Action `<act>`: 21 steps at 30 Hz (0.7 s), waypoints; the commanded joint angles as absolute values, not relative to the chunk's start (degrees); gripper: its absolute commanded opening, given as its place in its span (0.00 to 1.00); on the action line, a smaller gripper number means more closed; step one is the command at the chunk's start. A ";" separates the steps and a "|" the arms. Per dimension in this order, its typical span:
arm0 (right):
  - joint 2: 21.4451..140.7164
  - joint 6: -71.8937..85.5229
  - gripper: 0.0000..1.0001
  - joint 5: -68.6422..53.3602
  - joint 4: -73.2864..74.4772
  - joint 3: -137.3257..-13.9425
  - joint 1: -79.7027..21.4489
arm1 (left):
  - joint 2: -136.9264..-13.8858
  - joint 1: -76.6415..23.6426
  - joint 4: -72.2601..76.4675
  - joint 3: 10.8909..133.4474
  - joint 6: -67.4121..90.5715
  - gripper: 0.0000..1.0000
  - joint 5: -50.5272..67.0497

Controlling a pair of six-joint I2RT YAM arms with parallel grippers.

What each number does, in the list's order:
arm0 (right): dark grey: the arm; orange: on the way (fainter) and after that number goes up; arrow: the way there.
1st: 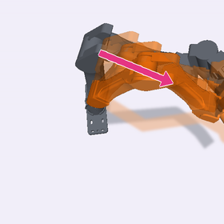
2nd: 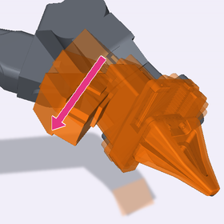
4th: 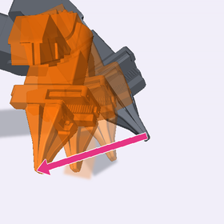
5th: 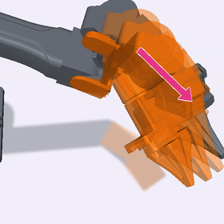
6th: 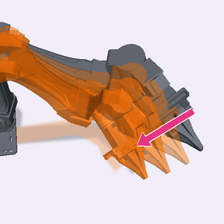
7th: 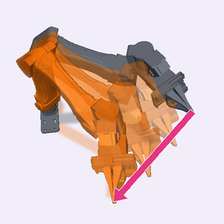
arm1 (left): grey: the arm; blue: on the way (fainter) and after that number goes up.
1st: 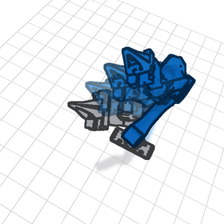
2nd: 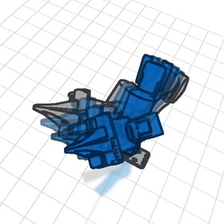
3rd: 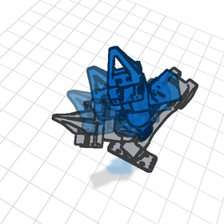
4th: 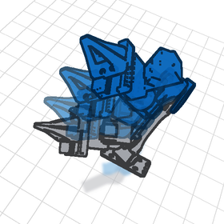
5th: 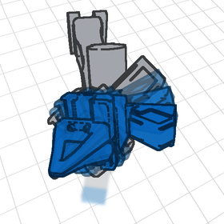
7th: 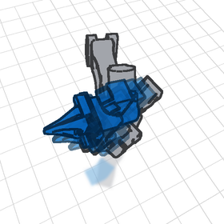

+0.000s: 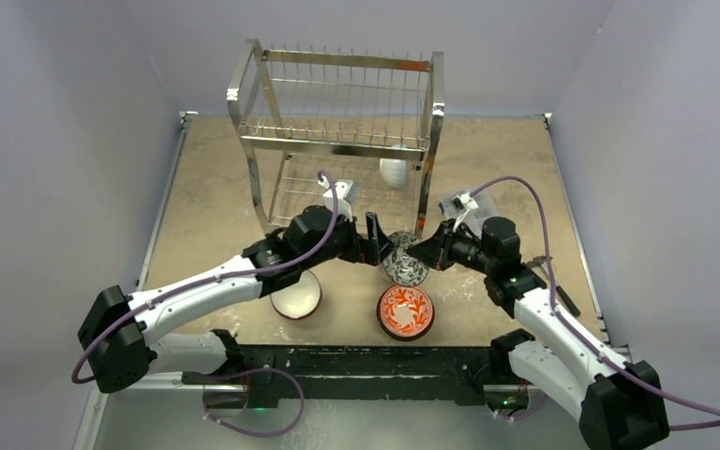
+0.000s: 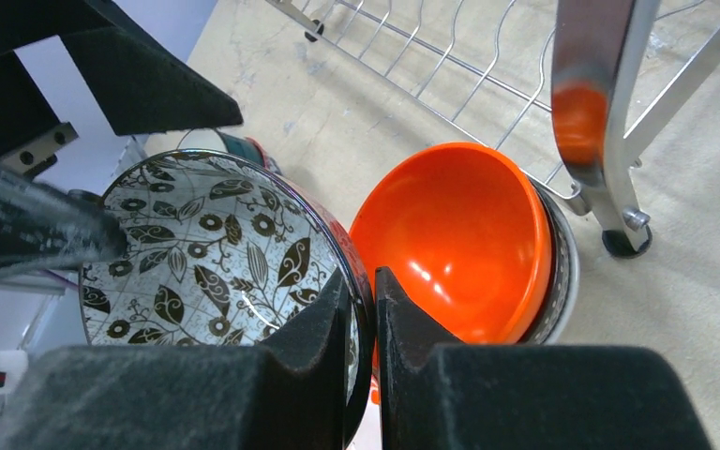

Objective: Load the bowls into the dish rack
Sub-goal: Pick up the bowl from the center of the board.

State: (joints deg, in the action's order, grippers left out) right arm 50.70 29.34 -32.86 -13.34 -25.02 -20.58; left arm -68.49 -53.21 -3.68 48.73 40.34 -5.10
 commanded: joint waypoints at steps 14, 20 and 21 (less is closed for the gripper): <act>52.59 38.09 0.00 -36.32 -31.09 -23.37 -20.61 | -67.42 -51.05 19.18 39.16 57.73 0.99 11.79; 49.42 39.34 0.00 -33.97 -30.91 -22.52 -20.65 | -67.97 -50.14 20.10 37.58 61.00 0.99 13.10; 48.54 39.32 0.00 -33.02 -30.14 -22.61 -20.59 | -68.21 -50.03 21.14 37.21 61.84 0.99 13.70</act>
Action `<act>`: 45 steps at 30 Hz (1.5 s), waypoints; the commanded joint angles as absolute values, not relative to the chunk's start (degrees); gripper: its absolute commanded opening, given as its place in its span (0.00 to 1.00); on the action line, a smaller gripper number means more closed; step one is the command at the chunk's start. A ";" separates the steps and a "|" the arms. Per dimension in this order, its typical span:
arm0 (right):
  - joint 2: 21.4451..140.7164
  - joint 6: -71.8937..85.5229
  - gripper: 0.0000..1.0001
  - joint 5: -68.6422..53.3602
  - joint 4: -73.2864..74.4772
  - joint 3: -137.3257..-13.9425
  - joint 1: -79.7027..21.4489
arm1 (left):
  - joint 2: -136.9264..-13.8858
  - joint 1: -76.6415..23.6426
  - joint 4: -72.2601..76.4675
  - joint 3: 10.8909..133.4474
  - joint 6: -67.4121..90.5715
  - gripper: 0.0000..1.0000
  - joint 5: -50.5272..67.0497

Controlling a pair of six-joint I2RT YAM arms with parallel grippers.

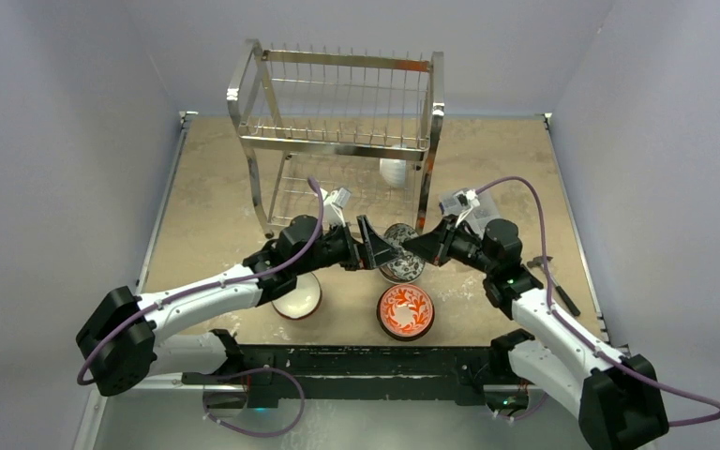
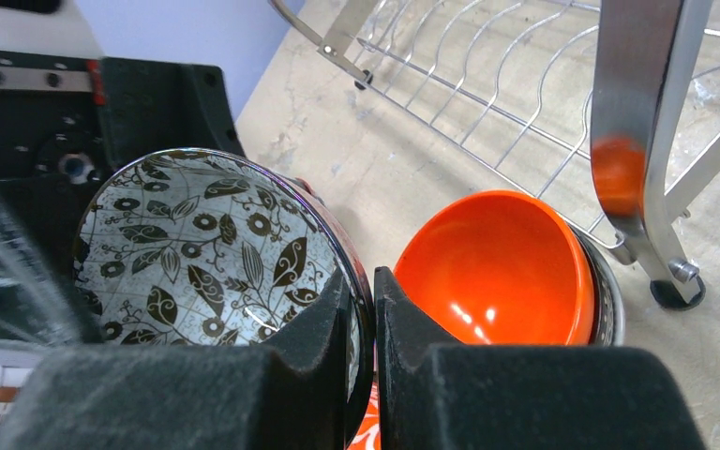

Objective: Load the bowls into the dish rack
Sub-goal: Pick up the bowl from the center of the board.

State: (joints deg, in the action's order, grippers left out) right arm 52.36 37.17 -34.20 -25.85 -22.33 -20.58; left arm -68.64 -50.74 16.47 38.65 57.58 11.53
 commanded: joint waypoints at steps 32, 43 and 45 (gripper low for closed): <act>55.84 31.94 0.00 -32.57 -25.57 -29.19 -20.63 | -80.94 -45.67 43.43 32.62 70.49 0.71 26.56; 58.36 30.74 0.00 -33.55 -26.15 -29.38 -20.65 | -80.29 -46.32 37.69 32.82 67.60 0.82 25.03; 58.36 30.93 0.00 -33.56 -26.57 -29.20 -20.62 | -81.09 -46.49 38.69 32.92 67.84 0.83 25.39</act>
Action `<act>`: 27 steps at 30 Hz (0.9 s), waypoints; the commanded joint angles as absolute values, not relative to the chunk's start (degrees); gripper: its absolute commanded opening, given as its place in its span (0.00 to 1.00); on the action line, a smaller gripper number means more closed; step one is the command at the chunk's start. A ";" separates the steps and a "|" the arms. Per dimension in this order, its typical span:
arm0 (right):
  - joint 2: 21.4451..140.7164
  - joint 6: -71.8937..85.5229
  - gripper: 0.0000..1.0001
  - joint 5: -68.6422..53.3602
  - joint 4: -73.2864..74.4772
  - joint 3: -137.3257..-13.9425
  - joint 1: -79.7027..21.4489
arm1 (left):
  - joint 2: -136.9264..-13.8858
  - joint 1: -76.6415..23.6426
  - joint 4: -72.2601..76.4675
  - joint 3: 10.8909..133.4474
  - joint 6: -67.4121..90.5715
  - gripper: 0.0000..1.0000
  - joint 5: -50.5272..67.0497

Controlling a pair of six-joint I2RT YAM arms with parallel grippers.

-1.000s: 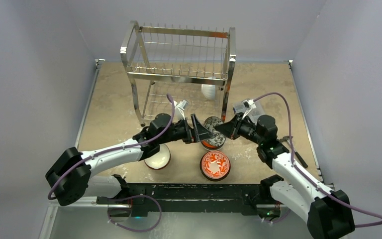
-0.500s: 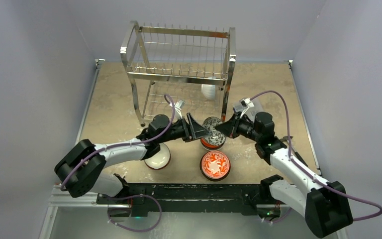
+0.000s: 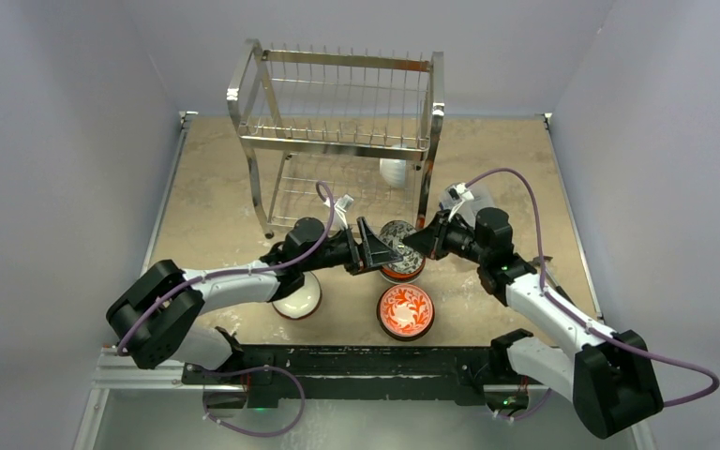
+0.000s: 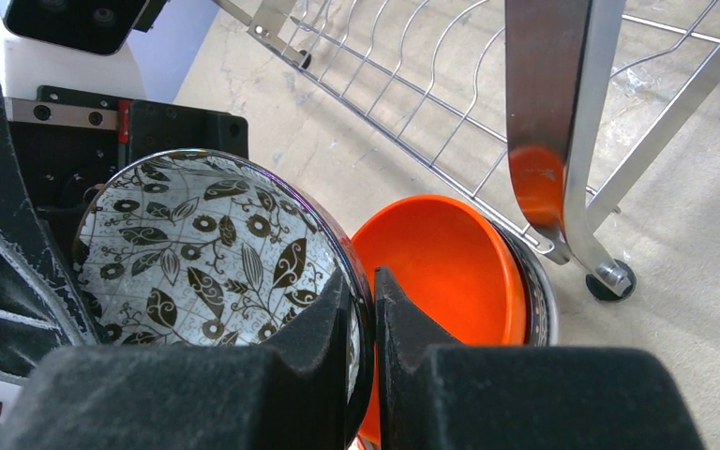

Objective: Load the bowls into the dish rack
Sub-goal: Pick up the bowl from the center of the board.

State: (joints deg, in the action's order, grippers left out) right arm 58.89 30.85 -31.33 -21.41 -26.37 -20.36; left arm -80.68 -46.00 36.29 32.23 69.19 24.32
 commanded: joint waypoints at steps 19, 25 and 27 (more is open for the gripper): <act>55.43 32.23 0.00 -35.89 -24.46 -28.39 -20.58 | -81.14 -47.20 43.37 32.46 70.22 0.80 21.53; 54.24 31.22 0.00 -34.60 -22.68 -28.00 -20.65 | -82.02 -47.83 45.86 31.14 71.46 0.80 21.59; 54.52 30.99 0.00 -34.22 -22.51 -27.69 -20.65 | -82.89 -47.85 49.04 30.12 73.03 0.79 22.12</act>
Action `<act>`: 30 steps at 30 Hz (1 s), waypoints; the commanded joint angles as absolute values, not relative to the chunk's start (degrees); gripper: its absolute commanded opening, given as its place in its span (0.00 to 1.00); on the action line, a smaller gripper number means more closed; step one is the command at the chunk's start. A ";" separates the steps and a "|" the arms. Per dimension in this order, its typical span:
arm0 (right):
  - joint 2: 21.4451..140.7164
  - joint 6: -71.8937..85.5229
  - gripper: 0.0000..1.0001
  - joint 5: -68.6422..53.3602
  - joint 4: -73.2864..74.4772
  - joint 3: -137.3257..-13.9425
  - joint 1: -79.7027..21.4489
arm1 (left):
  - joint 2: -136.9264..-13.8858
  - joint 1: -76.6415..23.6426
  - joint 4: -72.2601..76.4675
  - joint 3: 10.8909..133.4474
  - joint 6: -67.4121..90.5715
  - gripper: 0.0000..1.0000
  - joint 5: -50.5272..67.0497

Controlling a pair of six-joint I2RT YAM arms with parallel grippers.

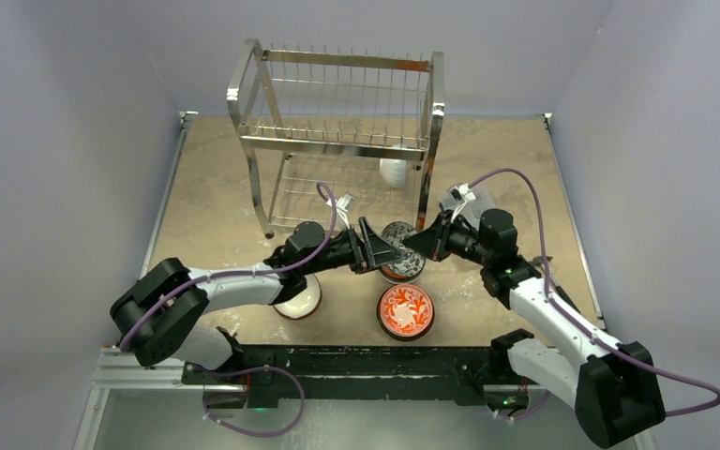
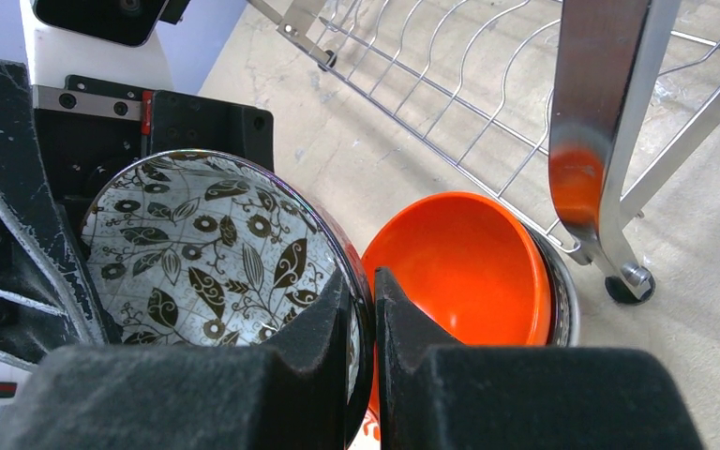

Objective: Load the bowls into the dish rack
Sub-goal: Pick up the bowl from the center of the board.

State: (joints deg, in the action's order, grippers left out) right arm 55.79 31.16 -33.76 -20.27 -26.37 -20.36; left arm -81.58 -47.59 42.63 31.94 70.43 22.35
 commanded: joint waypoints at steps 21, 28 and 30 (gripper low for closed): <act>55.43 29.67 0.21 -34.52 -21.62 -28.78 -20.65 | -86.39 -47.68 53.35 28.93 74.29 0.28 22.70; 55.00 30.12 0.06 -34.96 -22.40 -28.30 -20.65 | -85.64 -47.70 52.92 28.73 74.34 0.72 21.58; 55.27 29.74 0.06 -34.63 -21.93 -28.38 -20.66 | -85.42 -47.71 53.12 28.56 75.02 0.81 20.27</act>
